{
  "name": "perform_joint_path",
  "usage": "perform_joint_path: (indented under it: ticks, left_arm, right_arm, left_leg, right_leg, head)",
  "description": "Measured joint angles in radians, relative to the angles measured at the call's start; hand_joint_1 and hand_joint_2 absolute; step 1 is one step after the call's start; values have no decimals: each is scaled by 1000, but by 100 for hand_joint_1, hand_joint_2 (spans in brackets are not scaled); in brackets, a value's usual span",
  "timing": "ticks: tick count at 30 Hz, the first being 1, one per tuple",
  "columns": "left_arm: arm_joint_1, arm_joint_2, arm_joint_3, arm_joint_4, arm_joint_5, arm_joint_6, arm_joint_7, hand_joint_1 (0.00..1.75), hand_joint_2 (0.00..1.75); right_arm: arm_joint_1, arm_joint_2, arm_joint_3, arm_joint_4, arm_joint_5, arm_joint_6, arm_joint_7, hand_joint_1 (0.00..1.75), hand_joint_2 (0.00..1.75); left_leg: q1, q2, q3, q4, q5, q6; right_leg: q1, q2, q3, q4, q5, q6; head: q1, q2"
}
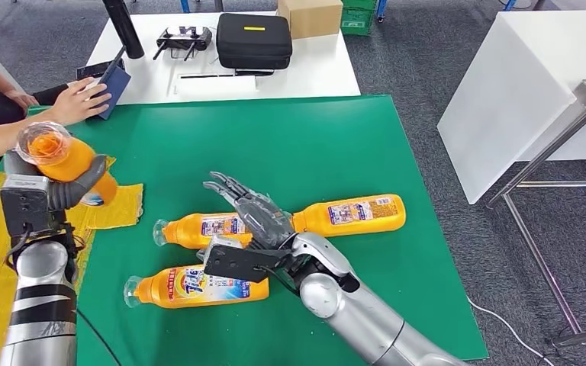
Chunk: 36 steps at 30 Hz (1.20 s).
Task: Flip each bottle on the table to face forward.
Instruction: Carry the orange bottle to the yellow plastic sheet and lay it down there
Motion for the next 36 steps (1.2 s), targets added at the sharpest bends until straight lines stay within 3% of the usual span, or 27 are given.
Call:
perform_joint_path:
  ticks: [4,7,11,18,30,31,33,34,35,36]
  left_arm:
    - [6,11,3,-2,-307,137,50,175,175]
    - [12,29,-26,35,-633,176,194,175,175]
    - [13,58,-73,124,-820,208,294,175,175]
    - [10,100,-150,304,-950,203,386,175,175]
    - [-70,117,-246,567,-936,146,376,175,175]
    - [-77,117,-249,578,-936,144,376,143,175]
    - [-90,118,-254,598,-935,135,376,56,175]
    - [-98,119,-258,609,-936,124,379,12,131]
    - [-107,121,-262,621,-939,108,383,0,87]
    - [-117,122,-266,636,-942,89,388,0,44]
  right_arm:
    - [12,-6,4,-13,-12,20,-3,0,0]
    - [16,-17,20,-24,-38,45,1,0,0]
    - [20,-34,40,-34,-56,57,9,0,175]
    - [8,-65,82,-35,-64,93,55,0,175]
    - [-105,-120,244,22,-64,250,156,0,175]
    - [-111,-122,254,28,-64,251,157,0,175]
    - [-122,-125,270,40,-65,255,162,0,175]
    - [-128,-125,278,48,-66,258,166,0,175]
    - [-134,-124,286,58,-66,262,171,0,175]
    - [-139,-120,295,72,-66,267,176,0,175]
  left_leg:
    - [0,-1,-1,0,0,0]
    - [-1,-2,-1,0,0,0]
    - [-1,-1,-1,0,0,0]
    - [-1,-1,-1,0,0,0]
    - [-1,-1,-1,0,0,0]
    - [-1,-1,-1,0,0,0]
    - [-1,-1,-1,0,0,0]
    - [-1,-1,-1,0,0,0]
    - [-1,-1,-1,0,0,0]
    - [-1,-1,-1,0,0,0]
  right_leg:
    - [-1,-1,0,0,0,0]
    - [-2,0,-1,0,0,0]
    - [-2,0,-1,0,0,0]
    - [-1,0,-1,0,0,0]
    - [-1,0,-1,0,0,0]
    - [-1,-1,-1,0,0,0]
    - [-1,-1,-1,0,0,0]
    - [-1,-1,-1,0,0,0]
    - [-1,-1,-1,0,0,0]
    - [-1,-1,-1,0,0,0]
  head:
    - [0,0]
    - [0,0]
    - [0,0]
    - [0,0]
    - [0,0]
    - [0,0]
    - [0,0]
    - [0,0]
    - [0,0]
    - [0,0]
